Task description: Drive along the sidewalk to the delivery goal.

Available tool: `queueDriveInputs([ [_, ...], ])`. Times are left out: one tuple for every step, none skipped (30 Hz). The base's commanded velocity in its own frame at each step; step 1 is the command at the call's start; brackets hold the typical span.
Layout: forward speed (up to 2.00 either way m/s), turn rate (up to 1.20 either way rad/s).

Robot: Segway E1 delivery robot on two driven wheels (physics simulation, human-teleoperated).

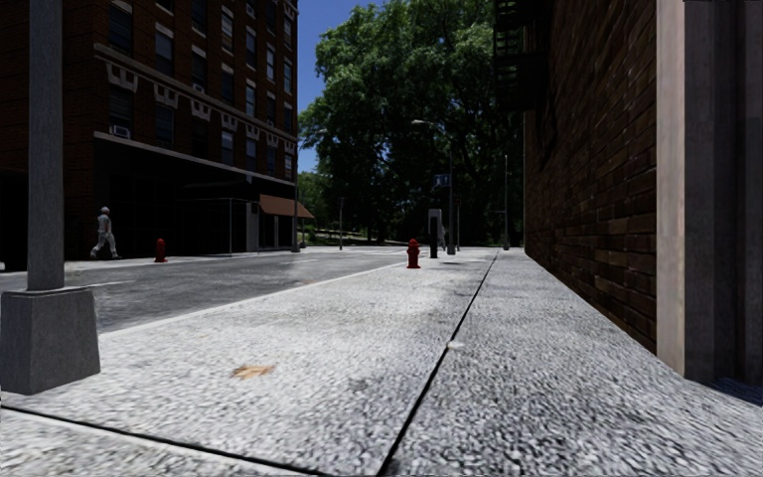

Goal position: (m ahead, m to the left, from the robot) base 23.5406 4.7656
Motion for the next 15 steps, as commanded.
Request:
queueDriveInputs([
  [1.60,0.00],
  [1.60,0.00],
  [1.60,0.00],
  [1.60,0.00],
  [1.60,0.00],
  [1.60,0.00],
  [1.60,0.00],
  [1.60,0.00],
  [1.60,0.00],
  [1.60,0.00],
  [1.60,0.00],
  [1.60,0.00],
  [1.60,0.00],
  [1.60,0.00],
  [1.60,0.00],
])
